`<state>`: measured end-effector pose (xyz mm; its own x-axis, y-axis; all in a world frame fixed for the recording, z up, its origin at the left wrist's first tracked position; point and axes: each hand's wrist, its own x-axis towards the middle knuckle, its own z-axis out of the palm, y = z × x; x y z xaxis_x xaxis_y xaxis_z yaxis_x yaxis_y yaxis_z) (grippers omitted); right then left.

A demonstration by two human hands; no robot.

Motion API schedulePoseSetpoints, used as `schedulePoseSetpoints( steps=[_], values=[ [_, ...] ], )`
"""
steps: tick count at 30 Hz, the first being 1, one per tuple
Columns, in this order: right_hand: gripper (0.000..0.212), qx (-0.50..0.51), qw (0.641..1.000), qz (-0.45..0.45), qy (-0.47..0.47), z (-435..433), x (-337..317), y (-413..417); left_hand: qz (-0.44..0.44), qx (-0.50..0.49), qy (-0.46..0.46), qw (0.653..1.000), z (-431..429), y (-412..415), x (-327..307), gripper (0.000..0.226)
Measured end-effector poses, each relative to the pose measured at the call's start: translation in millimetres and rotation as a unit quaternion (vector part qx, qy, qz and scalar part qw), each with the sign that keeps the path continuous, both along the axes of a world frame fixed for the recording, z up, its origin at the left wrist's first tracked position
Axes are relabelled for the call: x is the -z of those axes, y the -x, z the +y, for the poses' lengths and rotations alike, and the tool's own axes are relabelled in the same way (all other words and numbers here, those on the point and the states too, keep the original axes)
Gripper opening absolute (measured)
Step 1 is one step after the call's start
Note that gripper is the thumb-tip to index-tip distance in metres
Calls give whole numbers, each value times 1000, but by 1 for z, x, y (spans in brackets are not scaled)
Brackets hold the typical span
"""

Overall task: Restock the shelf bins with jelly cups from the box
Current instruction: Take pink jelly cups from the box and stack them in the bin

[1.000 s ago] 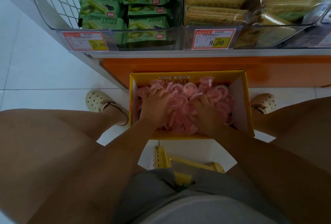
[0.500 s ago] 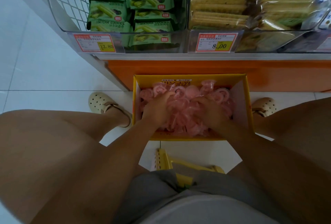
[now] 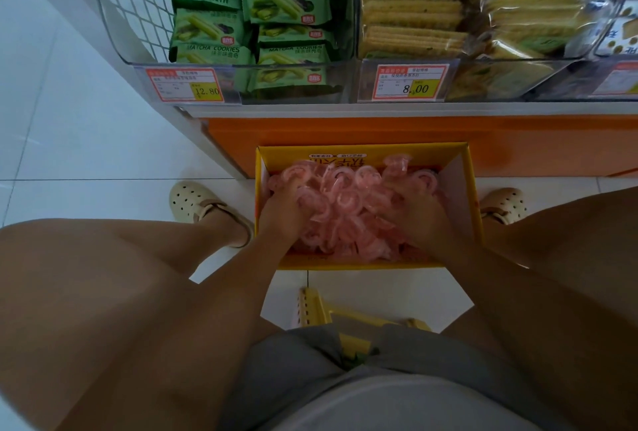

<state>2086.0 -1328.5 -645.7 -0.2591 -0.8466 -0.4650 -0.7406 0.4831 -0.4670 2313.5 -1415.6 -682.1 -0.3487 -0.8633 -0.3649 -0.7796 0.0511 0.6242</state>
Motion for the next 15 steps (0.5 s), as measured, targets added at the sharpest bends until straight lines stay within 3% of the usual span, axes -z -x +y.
schedulePoseSetpoints(
  steps=[6,10,15],
  values=[
    [51,-50,997,7,-61,9,15,-1,-26,-12,-21,999,-1,15,-4,48],
    [51,-35,996,-25,-84,8,17,-2,1,-36,-45,998,-2,19,-11,32],
    [50,-24,997,-44,-62,7,13,-9,74,-91,-88,989,4,22,-19,36]
  ],
)
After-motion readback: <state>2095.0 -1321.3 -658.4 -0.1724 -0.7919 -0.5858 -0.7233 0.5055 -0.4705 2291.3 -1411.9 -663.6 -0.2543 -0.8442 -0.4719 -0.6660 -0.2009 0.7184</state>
